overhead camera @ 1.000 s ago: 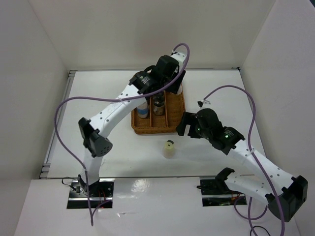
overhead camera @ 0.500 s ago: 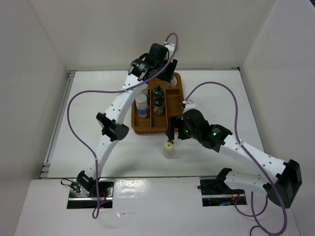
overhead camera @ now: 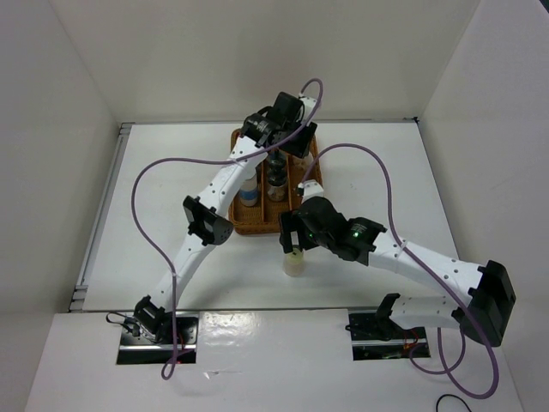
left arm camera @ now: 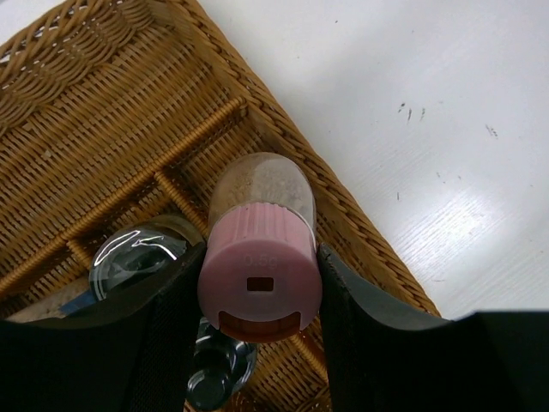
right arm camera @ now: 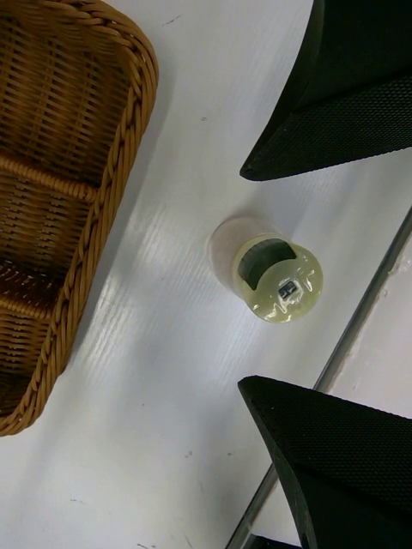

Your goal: Organize the condiment bottles

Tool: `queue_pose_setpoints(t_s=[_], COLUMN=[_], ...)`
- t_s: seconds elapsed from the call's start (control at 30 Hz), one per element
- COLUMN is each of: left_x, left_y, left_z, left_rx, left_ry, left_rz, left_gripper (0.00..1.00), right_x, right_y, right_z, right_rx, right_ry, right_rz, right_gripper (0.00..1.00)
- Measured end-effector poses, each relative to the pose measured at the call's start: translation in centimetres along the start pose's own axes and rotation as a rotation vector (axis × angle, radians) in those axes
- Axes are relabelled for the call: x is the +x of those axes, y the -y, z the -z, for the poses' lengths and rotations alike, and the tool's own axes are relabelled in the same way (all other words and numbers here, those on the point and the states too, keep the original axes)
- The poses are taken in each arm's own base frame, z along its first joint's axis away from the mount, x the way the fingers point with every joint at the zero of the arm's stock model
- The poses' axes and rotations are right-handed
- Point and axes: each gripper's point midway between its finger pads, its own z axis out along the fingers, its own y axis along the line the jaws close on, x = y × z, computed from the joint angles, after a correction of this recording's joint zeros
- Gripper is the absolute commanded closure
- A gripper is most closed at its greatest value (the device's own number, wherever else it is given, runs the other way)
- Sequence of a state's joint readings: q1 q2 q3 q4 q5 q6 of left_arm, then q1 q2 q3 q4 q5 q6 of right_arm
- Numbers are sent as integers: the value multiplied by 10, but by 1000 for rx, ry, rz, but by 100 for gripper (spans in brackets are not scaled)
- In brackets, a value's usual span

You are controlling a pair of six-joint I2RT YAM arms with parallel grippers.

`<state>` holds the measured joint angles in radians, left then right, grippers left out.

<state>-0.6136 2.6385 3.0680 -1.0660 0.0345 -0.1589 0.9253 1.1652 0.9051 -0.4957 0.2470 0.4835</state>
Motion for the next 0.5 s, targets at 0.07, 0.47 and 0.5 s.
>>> queue_pose_setpoints(t_s=[0.07,0.47,0.5], left_x=[6,31,33], left_y=[-1,-14,-15], left_z=[-8,-44,-46], left_rx=[-4,-51,-55], left_ry=[-12,-57,-59], left_rz=[1,3,2], left_gripper=[58,56,56], right_x=[0,-37,-39], right_y=[2,16,17], right_z=[0,51,54], right_rx=[9,35,31], right_ry=[0,199,212], right_rz=[-8,-220,-230], right_gripper=[1,1,1])
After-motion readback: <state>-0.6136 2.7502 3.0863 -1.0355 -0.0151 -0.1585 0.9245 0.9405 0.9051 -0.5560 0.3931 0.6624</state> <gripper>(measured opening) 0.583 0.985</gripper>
